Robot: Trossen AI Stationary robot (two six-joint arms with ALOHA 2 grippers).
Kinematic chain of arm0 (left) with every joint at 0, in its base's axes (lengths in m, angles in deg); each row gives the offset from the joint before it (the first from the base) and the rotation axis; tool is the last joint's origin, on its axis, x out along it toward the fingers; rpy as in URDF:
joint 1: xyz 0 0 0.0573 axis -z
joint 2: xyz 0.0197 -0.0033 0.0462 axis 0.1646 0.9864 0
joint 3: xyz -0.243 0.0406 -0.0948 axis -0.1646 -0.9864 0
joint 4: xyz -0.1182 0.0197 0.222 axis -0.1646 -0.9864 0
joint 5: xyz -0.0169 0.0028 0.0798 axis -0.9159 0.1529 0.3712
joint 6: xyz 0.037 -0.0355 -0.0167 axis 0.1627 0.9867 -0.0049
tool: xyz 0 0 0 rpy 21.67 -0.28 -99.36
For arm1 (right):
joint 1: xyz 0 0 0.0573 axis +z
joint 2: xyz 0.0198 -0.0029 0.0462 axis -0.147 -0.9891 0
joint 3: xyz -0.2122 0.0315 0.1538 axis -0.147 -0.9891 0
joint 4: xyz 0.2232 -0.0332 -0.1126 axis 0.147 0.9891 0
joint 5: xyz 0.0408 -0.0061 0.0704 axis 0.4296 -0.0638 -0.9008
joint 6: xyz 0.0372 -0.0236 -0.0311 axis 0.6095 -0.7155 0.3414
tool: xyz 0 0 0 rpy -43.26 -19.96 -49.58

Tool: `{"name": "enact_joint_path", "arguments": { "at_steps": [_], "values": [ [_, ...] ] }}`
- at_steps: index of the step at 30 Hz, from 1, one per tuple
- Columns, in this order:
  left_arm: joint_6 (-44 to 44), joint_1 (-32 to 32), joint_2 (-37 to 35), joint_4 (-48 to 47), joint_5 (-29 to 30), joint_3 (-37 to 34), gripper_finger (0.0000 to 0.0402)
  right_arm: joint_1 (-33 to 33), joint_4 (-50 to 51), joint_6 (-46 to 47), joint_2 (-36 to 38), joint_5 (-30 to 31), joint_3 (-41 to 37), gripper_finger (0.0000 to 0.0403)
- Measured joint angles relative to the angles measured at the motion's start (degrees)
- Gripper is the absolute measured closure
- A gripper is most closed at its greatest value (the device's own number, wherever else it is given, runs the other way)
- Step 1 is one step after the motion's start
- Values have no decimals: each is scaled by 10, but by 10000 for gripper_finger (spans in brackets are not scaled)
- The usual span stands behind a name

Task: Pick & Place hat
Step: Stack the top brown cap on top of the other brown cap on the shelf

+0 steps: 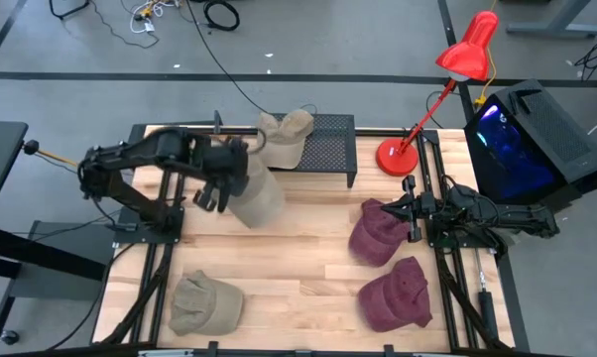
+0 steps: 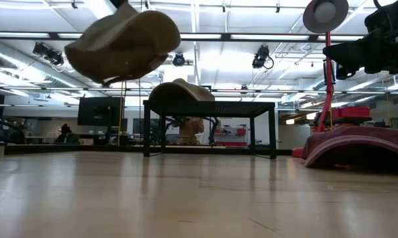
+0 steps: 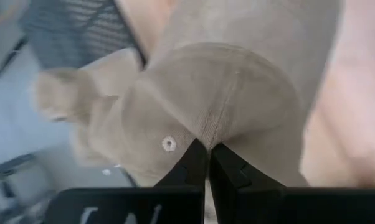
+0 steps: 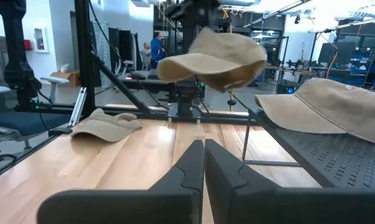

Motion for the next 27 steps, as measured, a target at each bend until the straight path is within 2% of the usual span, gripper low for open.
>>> {"name": "enact_joint_path", "arguments": {
  "at_steps": [13,27],
  "values": [
    [-263,-117,0,65,55,14,396,0,0,0,0,0,0,387],
    [-448,-195,12,243,32,14,396,0,0,0,0,0,0,387]
  ]
}}
